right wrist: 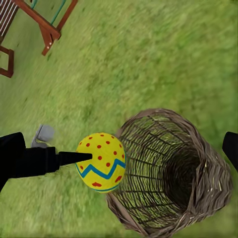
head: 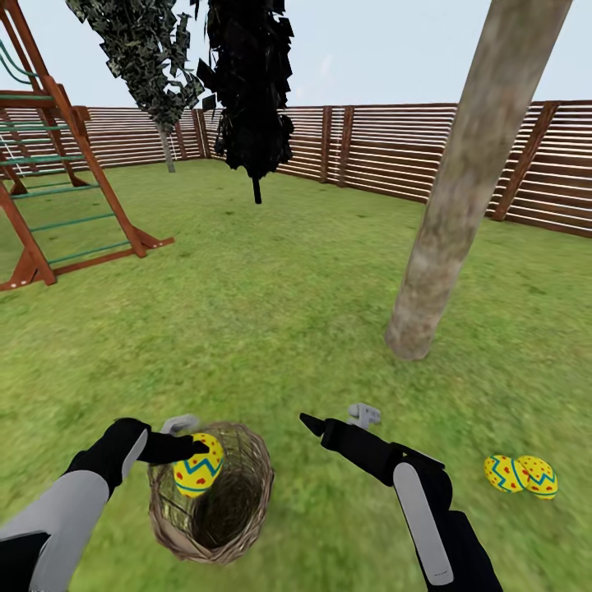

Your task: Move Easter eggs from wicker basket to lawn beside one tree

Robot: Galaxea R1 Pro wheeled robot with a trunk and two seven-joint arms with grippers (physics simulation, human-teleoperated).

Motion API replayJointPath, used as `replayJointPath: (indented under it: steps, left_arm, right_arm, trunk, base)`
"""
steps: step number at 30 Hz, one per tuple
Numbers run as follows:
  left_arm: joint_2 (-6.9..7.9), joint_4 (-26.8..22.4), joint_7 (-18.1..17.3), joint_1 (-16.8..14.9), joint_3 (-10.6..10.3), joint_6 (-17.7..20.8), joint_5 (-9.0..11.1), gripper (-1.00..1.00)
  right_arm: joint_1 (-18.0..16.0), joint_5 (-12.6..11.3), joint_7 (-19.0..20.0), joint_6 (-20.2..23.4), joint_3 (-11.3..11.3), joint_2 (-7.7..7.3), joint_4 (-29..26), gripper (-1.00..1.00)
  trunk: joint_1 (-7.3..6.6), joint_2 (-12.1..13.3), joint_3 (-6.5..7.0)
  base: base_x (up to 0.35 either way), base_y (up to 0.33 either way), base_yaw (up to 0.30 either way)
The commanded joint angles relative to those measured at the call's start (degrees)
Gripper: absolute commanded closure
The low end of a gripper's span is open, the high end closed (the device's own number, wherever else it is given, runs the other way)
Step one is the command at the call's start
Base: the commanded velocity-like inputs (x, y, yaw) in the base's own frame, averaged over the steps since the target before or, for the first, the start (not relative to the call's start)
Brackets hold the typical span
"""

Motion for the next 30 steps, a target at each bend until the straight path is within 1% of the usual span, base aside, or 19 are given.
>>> replayJointPath:
  steps: [1,4,6,8,9,11,12,14,18,21,23,24,25,26,30]
  left_arm:
    - [0.45,-0.16,-1.56,-0.02,0.93,0.70,-0.64,1.00]
    - [1.80,-0.24,-5.17,-0.02,1.38,1.14,-0.63,1.00]
    - [2.35,-0.25,-7.60,-0.02,1.43,1.19,-0.63,1.00]
    - [3.50,-0.26,-10.67,-0.02,1.55,1.21,-0.60,1.00]
    - [4.16,-0.26,-12.81,-0.02,2.02,1.21,-0.61,1.00]
    - [5.62,-0.31,-18.22,-0.02,4.45,1.03,-0.63,1.00]
    - [6.21,-0.33,-20.10,-0.02,5.20,0.95,-0.63,1.00]
    - [7.54,-0.34,-23.66,-0.02,5.87,0.82,-0.63,1.00]
    - [9.27,-0.32,-32.48,-0.02,6.09,0.64,-0.63,1.00]
    - [10.30,-0.31,-38.45,-0.02,6.20,0.57,-0.63,1.00]
    - [10.69,-0.33,-43.53,-0.02,6.62,0.49,-0.67,1.00]
    - [10.81,-0.32,-46.73,0.03,6.73,0.45,-0.70,1.00]
    - [10.87,-0.32,-48.12,0.04,6.78,0.44,-0.71,1.00]
    - [11.14,-0.31,-50.64,0.05,6.80,0.41,-0.72,1.00]
    - [11.83,-0.28,-58.02,0.18,6.81,0.29,-0.76,1.00]
  right_arm:
    - [-0.03,0.26,0.30,0.24,-0.11,-0.02,-0.04,-1.00]
    - [-0.01,0.23,0.36,0.27,-1.21,-0.01,-0.04,-1.00]
    - [-0.01,0.23,0.38,0.28,-1.95,-0.06,-0.04,-1.00]
    - [-0.03,0.23,0.38,0.28,-2.26,-0.08,-0.04,-1.00]
    - [-0.03,0.23,0.38,0.28,-2.31,-0.08,-0.04,-1.00]
    - [-0.03,0.23,0.39,0.28,-2.36,-0.09,-0.04,-1.00]
    - [-0.02,0.23,0.39,0.28,-2.36,-0.09,-0.04,-1.00]
    - [-0.01,0.23,0.39,0.26,-2.35,-0.09,-0.04,-1.00]
    - [-0.03,0.23,0.39,0.28,-2.37,-0.09,-0.04,-1.00]
    - [-0.01,0.23,0.39,0.27,-2.37,-0.09,-0.04,-1.00]
    - [-0.02,0.23,0.39,0.26,-2.34,-0.09,-0.04,-1.00]
    - [-0.01,0.23,0.39,0.27,-2.30,-0.06,-0.04,-1.00]
    - [-0.01,0.23,0.39,0.27,-2.29,-0.06,-0.04,-1.00]
    - [-0.02,0.23,0.39,0.28,-2.30,-0.08,-0.04,-1.00]
    - [0.01,0.23,0.39,0.28,-2.29,-0.09,-0.04,-1.00]
  trunk:
    - [-0.23,0.39,0.13]
    - [-0.89,1.59,0.67]
    - [-1.33,2.40,1.03]
    - [-1.77,3.20,1.39]
    - [-1.99,3.60,1.57]
    - [-2.43,4.40,1.93]
    - [-2.65,4.80,2.11]
    - [-3.08,5.60,2.47]
    - [-3.96,7.21,3.19]
    - [-4.62,8.41,3.73]
    - [-5.06,9.21,4.08]
    - [-5.28,9.62,4.26]
    - [-5.50,10.02,4.44]
    - [-5.72,10.42,4.62]
    - [-6.60,12.02,5.34]
  base:
    - [0.000,0.000,0.000]
    - [0.000,0.000,0.000]
    - [0.000,0.000,0.000]
    - [0.000,0.000,0.000]
    - [0.000,0.000,0.000]
    - [0.000,0.000,0.000]
    - [0.000,0.000,0.000]
    - [0.000,0.000,0.000]
    - [0.000,0.000,0.000]
    - [0.000,0.000,0.000]
    - [0.000,0.000,0.000]
    - [0.000,0.000,0.000]
    - [0.000,0.000,0.000]
    - [0.000,0.000,0.000]
    - [0.000,0.000,-0.001]
